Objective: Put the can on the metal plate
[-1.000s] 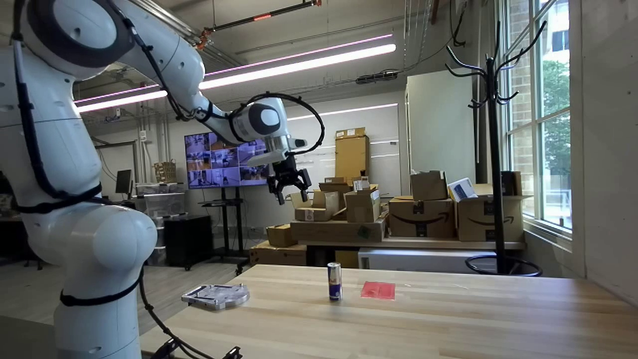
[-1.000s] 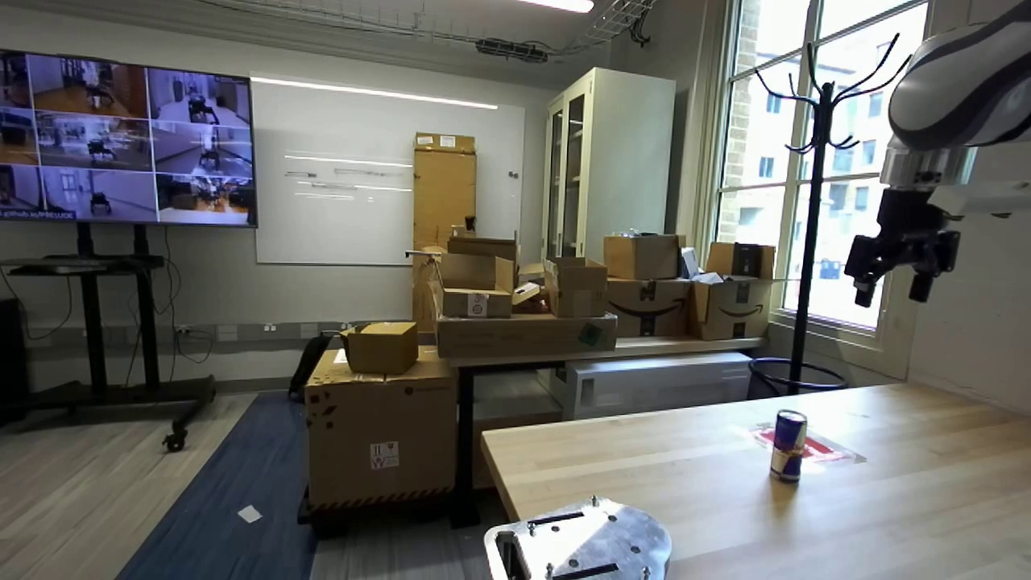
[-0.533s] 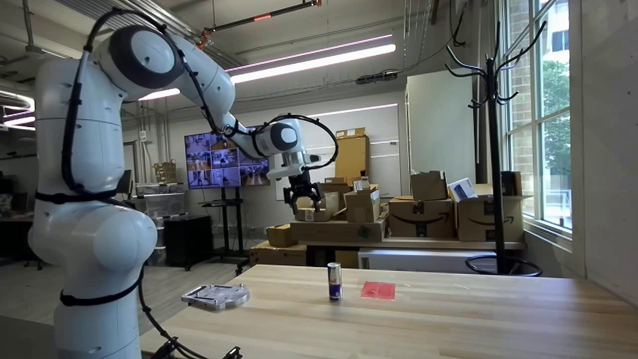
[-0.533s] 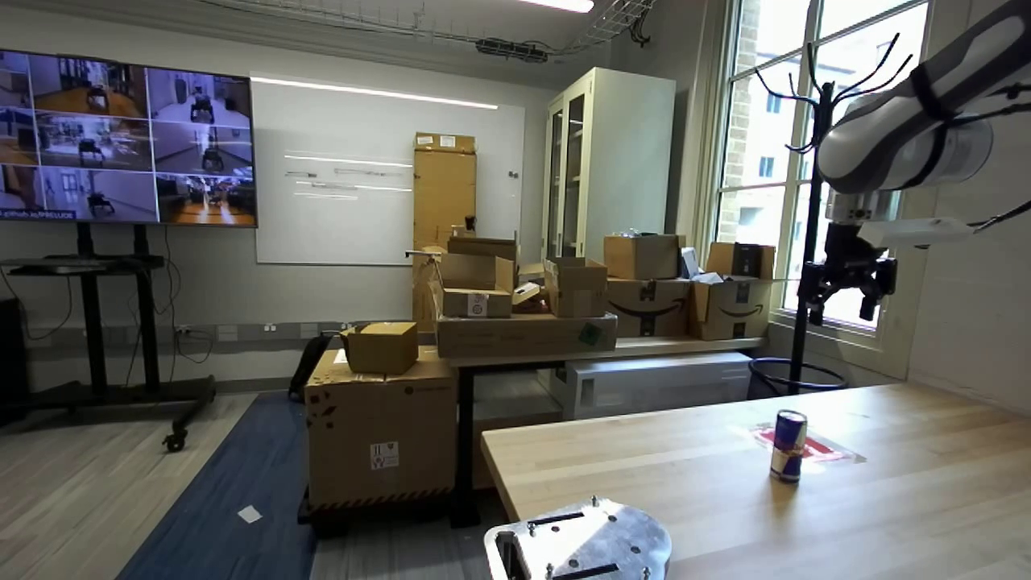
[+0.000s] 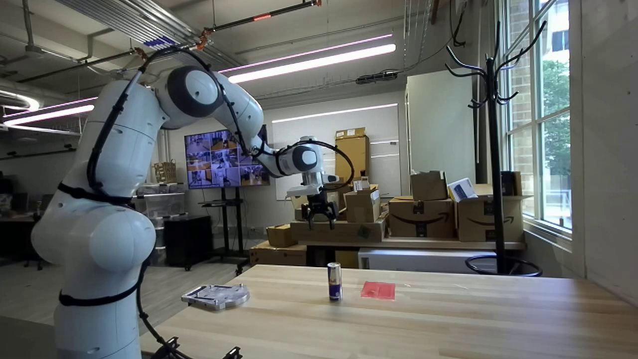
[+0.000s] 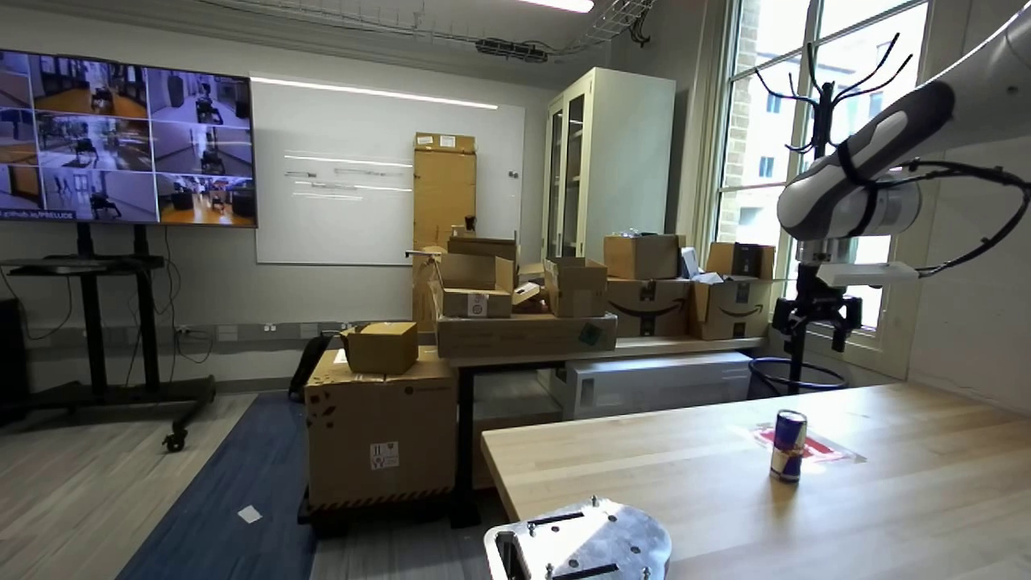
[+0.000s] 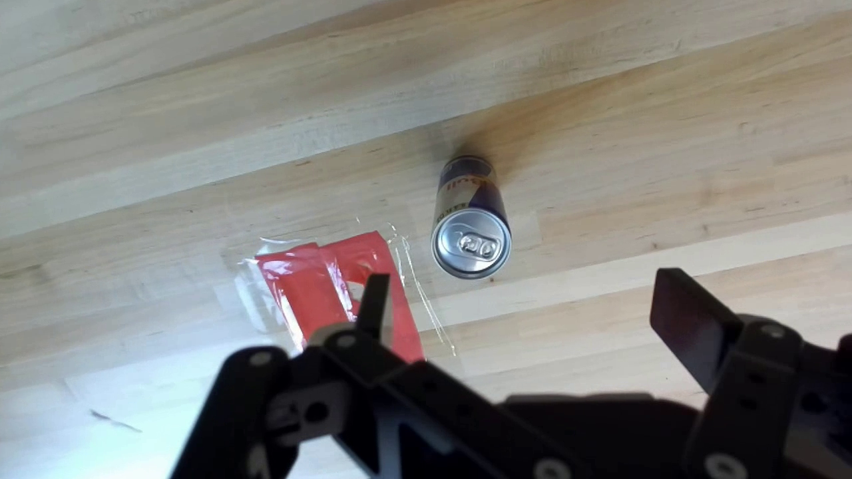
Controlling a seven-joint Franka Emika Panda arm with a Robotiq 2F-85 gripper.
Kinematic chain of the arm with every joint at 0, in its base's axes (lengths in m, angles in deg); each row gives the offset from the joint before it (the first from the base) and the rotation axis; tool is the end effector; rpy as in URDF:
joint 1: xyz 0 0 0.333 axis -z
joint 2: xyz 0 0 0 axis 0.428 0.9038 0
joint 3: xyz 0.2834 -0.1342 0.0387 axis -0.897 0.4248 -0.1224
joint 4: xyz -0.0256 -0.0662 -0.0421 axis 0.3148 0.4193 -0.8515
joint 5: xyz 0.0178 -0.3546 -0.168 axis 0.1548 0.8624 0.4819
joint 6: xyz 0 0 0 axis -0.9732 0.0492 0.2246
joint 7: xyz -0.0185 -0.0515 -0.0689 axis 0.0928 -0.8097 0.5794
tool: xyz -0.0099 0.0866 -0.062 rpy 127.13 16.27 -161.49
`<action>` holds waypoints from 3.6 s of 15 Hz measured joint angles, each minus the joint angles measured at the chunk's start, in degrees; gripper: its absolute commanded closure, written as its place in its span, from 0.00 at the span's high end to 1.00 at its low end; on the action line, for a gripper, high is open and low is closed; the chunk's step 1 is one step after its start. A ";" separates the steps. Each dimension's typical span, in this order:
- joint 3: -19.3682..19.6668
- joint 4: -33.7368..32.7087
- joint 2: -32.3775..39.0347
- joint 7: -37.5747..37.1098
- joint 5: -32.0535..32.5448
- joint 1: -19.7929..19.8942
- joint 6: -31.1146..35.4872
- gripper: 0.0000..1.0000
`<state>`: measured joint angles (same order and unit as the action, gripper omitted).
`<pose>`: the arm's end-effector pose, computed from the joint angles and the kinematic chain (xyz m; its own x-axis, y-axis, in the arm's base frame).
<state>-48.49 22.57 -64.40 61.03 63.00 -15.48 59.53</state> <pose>0.6069 -0.2180 0.3795 0.9772 -0.2017 0.0668 -0.2073 -0.9742 0.0897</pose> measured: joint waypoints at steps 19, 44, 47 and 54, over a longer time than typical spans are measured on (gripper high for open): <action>-1.70 -15.29 21.06 0.04 -5.14 3.73 -0.58 1.00; -2.41 -21.51 28.83 0.04 -5.15 5.20 -0.62 0.49; -2.49 -21.87 28.98 0.04 -5.16 5.28 -0.63 0.33; -2.46 -21.74 27.98 0.10 -5.11 5.52 -0.74 0.33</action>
<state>-50.95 0.82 -36.43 61.13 57.89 -9.96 58.79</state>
